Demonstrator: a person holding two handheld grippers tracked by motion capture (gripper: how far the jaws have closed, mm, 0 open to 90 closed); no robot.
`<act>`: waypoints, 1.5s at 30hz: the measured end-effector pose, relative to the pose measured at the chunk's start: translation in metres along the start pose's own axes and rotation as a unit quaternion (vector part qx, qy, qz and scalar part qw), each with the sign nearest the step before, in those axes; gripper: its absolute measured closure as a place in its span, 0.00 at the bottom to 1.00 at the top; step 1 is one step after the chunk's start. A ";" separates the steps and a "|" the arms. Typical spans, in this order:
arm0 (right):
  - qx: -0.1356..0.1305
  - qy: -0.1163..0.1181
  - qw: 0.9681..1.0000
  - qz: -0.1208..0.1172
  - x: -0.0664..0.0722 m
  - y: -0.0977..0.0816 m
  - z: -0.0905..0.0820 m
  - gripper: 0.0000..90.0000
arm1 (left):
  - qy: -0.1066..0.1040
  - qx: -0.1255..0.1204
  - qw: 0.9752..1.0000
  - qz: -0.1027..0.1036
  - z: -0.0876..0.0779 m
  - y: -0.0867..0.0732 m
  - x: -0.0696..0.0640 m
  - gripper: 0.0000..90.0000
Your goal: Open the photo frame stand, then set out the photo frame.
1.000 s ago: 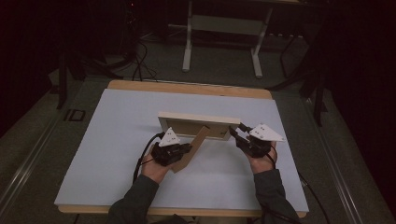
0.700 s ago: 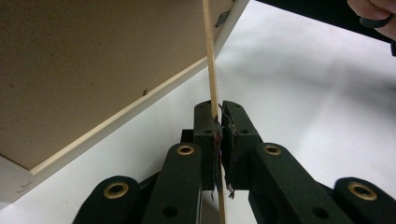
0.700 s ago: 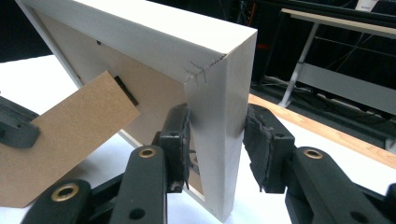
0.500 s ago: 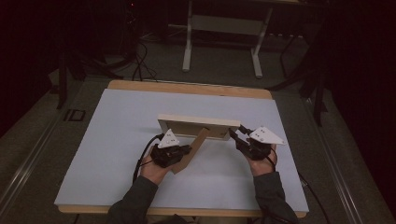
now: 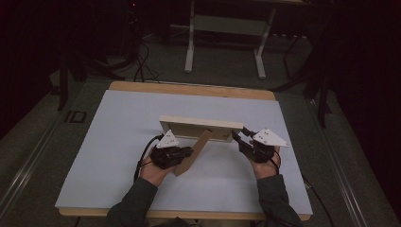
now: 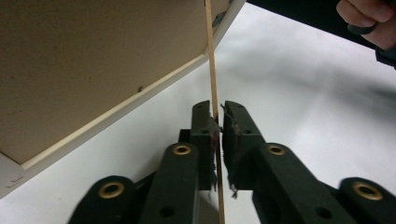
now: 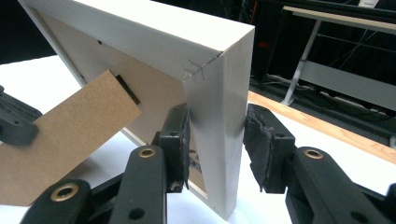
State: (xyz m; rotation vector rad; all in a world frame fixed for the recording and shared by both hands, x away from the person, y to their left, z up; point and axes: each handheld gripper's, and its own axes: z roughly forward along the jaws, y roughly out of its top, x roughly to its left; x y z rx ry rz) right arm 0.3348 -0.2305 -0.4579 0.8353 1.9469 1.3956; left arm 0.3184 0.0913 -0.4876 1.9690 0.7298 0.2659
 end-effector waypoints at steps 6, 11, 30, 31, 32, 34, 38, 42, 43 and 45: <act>0.000 0.006 1.000 0.007 -0.002 -0.001 0.000 0.67 | 0.001 -0.014 1.000 -0.009 -0.011 -0.002 0.006 0.82; 0.000 0.008 1.000 0.013 -0.002 -0.002 0.000 0.67 | 0.007 -0.018 1.000 -0.015 -0.021 -0.008 0.009 0.79; 0.011 0.000 1.000 0.025 -0.008 -0.013 -0.008 0.62 | 0.044 -0.037 0.997 -0.043 -0.048 -0.015 0.030 0.79; 0.011 0.002 1.000 0.026 -0.008 -0.014 -0.009 0.62 | 0.047 -0.037 0.997 -0.044 -0.049 -0.015 0.031 0.79; 0.011 0.002 1.000 0.026 -0.008 -0.014 -0.009 0.62 | 0.047 -0.037 0.997 -0.044 -0.049 -0.015 0.031 0.79; 0.014 0.004 0.999 0.029 -0.010 -0.016 -0.011 0.61 | 0.053 -0.037 0.997 -0.048 -0.051 -0.016 0.033 0.79; 0.020 0.008 0.999 0.028 -0.014 -0.021 -0.015 0.63 | 0.066 -0.046 0.995 -0.058 -0.058 -0.016 0.038 0.81; 0.021 0.011 0.999 0.039 -0.020 -0.023 -0.019 0.65 | 0.080 -0.054 0.993 -0.068 -0.063 -0.016 0.043 0.82; 0.024 0.011 0.999 0.040 -0.021 -0.023 -0.019 0.67 | 0.084 -0.055 0.992 -0.070 -0.063 -0.016 0.044 0.81; 0.027 0.015 0.999 0.038 -0.022 -0.022 -0.019 0.68 | 0.093 -0.057 0.991 -0.077 -0.065 -0.016 0.047 0.81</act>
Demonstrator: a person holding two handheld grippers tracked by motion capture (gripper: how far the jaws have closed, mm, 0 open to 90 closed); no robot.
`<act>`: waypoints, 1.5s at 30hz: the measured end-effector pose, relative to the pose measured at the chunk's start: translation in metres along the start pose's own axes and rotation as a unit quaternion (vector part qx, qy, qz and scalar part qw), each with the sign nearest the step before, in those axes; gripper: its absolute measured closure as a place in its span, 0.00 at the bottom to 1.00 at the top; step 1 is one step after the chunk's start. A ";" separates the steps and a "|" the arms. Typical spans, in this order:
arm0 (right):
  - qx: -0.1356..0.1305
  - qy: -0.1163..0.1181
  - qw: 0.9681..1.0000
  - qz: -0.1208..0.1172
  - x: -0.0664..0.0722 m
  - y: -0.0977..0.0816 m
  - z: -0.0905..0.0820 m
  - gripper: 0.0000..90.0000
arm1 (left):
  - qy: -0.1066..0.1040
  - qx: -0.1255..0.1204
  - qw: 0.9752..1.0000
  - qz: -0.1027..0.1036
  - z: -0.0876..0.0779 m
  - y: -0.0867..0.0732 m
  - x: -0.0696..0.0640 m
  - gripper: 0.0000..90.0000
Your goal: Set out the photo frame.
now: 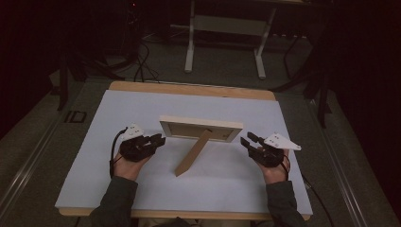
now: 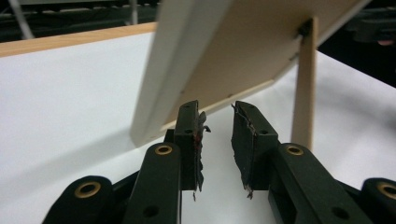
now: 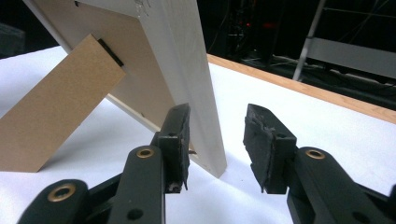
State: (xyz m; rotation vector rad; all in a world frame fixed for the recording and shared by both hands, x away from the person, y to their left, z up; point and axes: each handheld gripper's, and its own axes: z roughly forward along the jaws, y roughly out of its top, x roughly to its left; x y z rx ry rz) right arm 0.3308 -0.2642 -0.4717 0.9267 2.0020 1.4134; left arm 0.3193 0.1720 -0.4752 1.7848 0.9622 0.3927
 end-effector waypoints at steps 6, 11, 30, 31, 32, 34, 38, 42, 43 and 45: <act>-0.001 0.007 1.000 -0.005 0.000 0.002 0.003 0.69 | 0.017 0.002 1.000 -0.012 0.003 -0.001 0.007 0.79; 0.003 0.012 1.000 -0.007 0.002 0.002 0.008 0.67 | 0.024 0.008 1.000 -0.012 0.009 -0.001 0.008 0.79; 0.014 0.029 0.999 -0.005 0.003 0.009 0.031 0.53 | 0.043 -0.005 0.999 0.021 0.028 0.012 0.010 0.66; 0.014 0.030 0.999 -0.005 0.003 0.009 0.031 0.53 | 0.042 -0.006 0.999 0.023 0.028 0.013 0.011 0.66; 0.015 0.032 0.999 -0.006 0.003 0.009 0.032 0.53 | 0.041 -0.005 0.999 0.025 0.029 0.013 0.011 0.66; 0.015 0.033 0.999 -0.006 0.003 0.010 0.033 0.53 | 0.043 -0.004 0.999 0.030 0.030 0.014 0.011 0.67; 0.015 0.036 0.999 -0.006 0.003 0.011 0.035 0.53 | 0.044 -0.002 0.998 0.037 0.032 0.015 0.009 0.67; 0.015 0.040 0.999 -0.008 0.005 0.011 0.037 0.56 | 0.048 0.003 0.998 0.041 0.033 0.017 0.009 0.68; 0.016 0.040 0.999 -0.008 0.005 0.011 0.037 0.57 | 0.049 0.004 0.998 0.042 0.033 0.017 0.009 0.68; 0.017 0.039 0.999 -0.009 0.006 0.011 0.037 0.57 | 0.049 0.004 0.998 0.043 0.033 0.017 0.009 0.69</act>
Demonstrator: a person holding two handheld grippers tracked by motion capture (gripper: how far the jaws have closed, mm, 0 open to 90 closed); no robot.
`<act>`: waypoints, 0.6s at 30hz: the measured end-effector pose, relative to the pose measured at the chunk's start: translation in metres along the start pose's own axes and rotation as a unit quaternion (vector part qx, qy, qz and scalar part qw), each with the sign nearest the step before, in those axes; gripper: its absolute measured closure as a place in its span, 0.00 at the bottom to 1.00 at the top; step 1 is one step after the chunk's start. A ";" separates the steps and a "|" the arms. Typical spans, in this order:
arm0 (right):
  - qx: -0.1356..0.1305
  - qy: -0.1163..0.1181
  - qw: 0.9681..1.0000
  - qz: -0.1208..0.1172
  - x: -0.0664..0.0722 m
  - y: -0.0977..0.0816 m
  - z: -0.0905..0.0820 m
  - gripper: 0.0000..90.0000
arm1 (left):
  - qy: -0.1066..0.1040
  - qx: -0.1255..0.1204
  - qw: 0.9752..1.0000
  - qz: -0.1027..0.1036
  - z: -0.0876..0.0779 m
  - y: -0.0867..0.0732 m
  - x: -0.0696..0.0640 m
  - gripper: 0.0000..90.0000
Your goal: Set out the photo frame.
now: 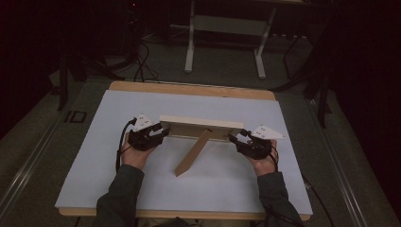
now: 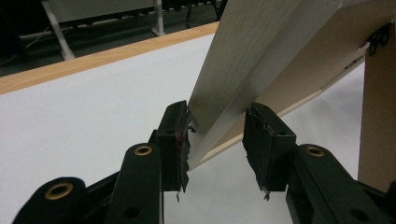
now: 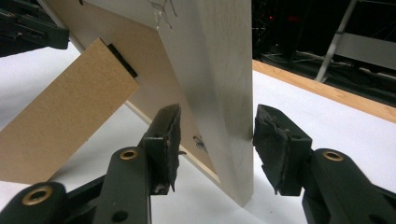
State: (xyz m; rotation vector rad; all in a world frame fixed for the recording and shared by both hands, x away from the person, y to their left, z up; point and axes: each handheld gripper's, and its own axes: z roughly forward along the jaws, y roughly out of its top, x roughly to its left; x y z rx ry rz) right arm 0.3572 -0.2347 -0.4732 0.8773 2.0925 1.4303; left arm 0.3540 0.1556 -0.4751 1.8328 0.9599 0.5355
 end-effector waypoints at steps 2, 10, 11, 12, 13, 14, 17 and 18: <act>-0.001 -0.003 1.000 0.001 0.000 0.000 0.000 0.59 | 0.000 0.000 1.000 0.000 0.001 0.000 0.001 0.69; 0.000 -0.009 1.000 -0.008 0.002 -0.001 -0.004 0.65 | 0.005 0.003 1.000 -0.002 0.005 0.003 0.003 0.69; -0.001 -0.011 1.000 -0.009 0.003 -0.001 -0.004 0.65 | 0.005 0.004 1.000 -0.002 0.005 0.004 0.004 0.69; -0.001 -0.011 1.000 -0.010 0.003 -0.001 -0.004 0.65 | 0.005 0.004 1.000 -0.002 0.005 0.004 0.004 0.69; -0.001 -0.011 1.000 -0.011 0.004 -0.001 -0.005 0.66 | 0.007 0.005 1.000 -0.005 0.007 0.005 0.005 0.69; 0.000 -0.011 1.000 -0.012 0.004 -0.001 -0.005 0.66 | 0.007 0.007 1.000 -0.005 0.008 0.005 0.006 0.69; 0.001 -0.012 1.000 -0.014 0.006 0.000 -0.005 0.66 | 0.006 0.007 1.000 -0.009 0.009 0.006 0.007 0.69; 0.000 -0.013 1.000 -0.015 0.007 0.000 -0.005 0.65 | 0.006 0.008 1.000 -0.011 0.011 0.007 0.009 0.70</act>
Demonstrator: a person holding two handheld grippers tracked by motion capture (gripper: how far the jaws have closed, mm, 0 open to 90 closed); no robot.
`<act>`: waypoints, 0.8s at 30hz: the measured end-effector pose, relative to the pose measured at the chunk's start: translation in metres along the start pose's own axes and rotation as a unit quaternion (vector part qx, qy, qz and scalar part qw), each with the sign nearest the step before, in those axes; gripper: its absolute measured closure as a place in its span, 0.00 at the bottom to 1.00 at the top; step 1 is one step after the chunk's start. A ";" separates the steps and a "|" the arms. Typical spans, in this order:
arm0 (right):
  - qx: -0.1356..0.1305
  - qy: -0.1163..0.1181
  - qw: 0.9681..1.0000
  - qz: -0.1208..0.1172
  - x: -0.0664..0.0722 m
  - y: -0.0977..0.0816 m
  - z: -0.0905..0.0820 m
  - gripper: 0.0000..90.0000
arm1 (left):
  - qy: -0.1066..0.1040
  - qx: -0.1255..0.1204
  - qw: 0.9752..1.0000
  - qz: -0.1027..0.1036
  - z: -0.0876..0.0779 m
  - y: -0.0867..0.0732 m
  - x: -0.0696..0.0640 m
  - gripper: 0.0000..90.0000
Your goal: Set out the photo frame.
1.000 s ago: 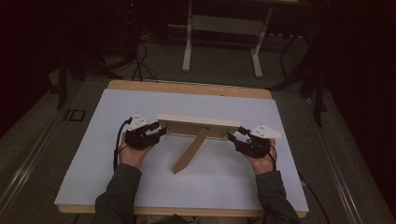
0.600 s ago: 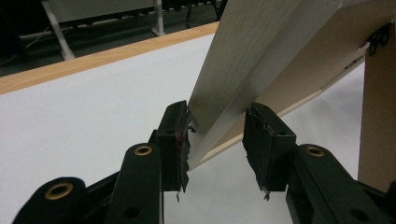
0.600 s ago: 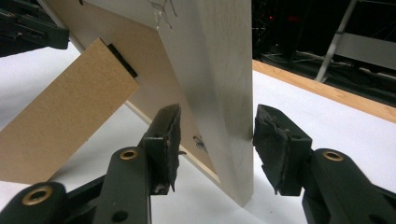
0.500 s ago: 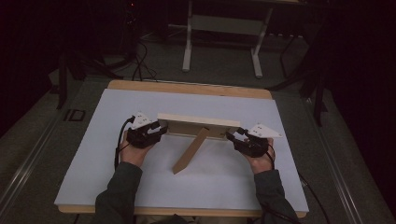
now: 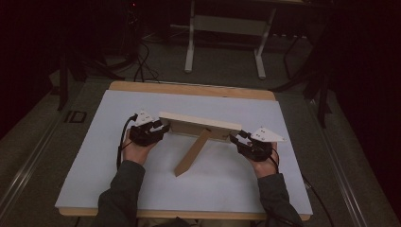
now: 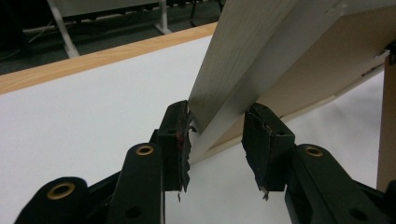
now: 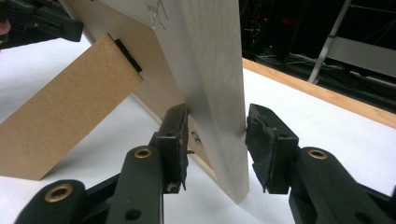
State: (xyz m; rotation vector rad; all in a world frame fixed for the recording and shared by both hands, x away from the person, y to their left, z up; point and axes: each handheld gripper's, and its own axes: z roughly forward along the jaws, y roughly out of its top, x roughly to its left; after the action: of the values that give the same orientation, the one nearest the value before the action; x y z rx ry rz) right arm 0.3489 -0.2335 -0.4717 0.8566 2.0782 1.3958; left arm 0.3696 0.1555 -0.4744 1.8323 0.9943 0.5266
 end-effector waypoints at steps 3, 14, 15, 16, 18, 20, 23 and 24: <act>-0.002 -0.001 1.000 0.000 0.003 0.000 -0.001 0.65 | 0.000 0.001 1.000 -0.004 0.002 0.001 0.002 0.70; -0.002 0.001 1.000 -0.009 0.013 0.003 -0.001 0.65 | 0.003 0.008 1.000 -0.030 0.014 0.005 0.011 0.71; -0.002 0.001 1.000 -0.009 0.013 0.003 -0.001 0.65 | 0.003 0.008 1.000 -0.030 0.014 0.005 0.011 0.71; -0.005 0.010 1.000 -0.010 0.016 0.003 -0.002 0.66 | 0.003 0.010 0.999 -0.031 0.017 0.007 0.012 0.71; -0.007 0.011 1.000 -0.013 0.020 0.005 -0.002 0.67 | 0.005 0.012 0.999 -0.032 0.019 0.008 0.013 0.71; -0.008 0.015 1.000 -0.014 0.023 0.005 -0.003 0.67 | 0.003 0.011 0.999 -0.038 0.021 0.009 0.015 0.71; -0.008 0.018 1.000 -0.015 0.028 0.005 -0.004 0.68 | 0.003 0.013 0.999 -0.038 0.024 0.010 0.016 0.71; -0.010 0.019 1.000 -0.016 0.029 0.004 -0.004 0.68 | 0.004 0.014 0.999 -0.038 0.025 0.011 0.016 0.72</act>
State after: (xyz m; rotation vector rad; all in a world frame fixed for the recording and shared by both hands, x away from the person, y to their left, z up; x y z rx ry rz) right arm 0.3270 -0.2139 -0.4676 0.7912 2.0921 1.4241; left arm 0.4011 0.1528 -0.4776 1.8120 1.0764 0.4762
